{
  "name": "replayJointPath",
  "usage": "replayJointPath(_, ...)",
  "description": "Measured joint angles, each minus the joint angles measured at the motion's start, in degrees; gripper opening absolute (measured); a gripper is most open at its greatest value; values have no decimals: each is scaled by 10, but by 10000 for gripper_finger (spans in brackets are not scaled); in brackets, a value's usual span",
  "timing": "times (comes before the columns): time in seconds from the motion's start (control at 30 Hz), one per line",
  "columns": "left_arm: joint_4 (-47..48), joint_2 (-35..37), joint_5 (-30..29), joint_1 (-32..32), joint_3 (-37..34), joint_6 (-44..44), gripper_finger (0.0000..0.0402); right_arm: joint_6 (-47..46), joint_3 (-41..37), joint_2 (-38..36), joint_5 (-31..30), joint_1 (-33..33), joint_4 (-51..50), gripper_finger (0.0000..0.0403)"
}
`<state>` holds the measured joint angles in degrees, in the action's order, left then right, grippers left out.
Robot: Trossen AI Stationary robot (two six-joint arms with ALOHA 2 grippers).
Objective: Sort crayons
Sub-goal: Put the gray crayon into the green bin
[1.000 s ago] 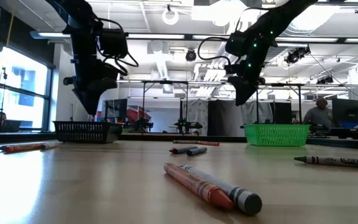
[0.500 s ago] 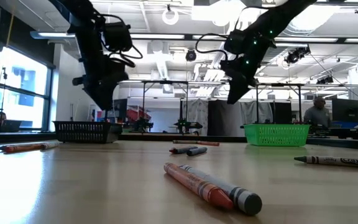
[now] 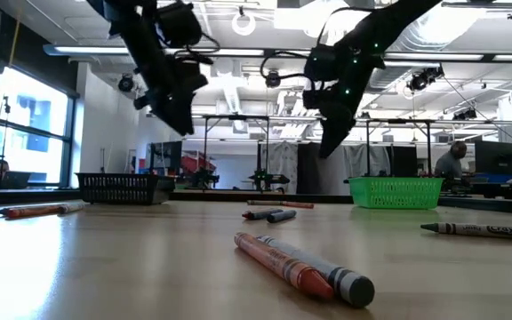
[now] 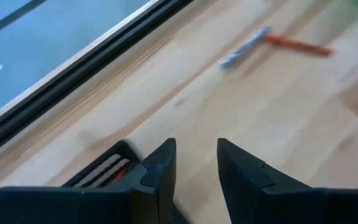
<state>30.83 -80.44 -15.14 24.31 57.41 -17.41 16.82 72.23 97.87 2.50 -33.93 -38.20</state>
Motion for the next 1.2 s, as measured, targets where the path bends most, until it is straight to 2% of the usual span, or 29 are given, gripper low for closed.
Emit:
replayJointPath(0.17,-44,0,0,-48,0,4,102,46,0,39,-1,15,60,130)
replayJointPath(0.33,-59,0,0,-90,0,44,102,101,0,93,-1,23,128,130)
replayJointPath(0.6,-57,0,-6,-131,0,91,102,103,0,149,0,40,243,130)
replayJointPath(0.8,-56,0,-7,-136,0,98,102,117,4,173,2,48,270,130)
replayJointPath(1.2,-56,0,-6,-136,0,96,102,117,82,240,13,43,248,130)
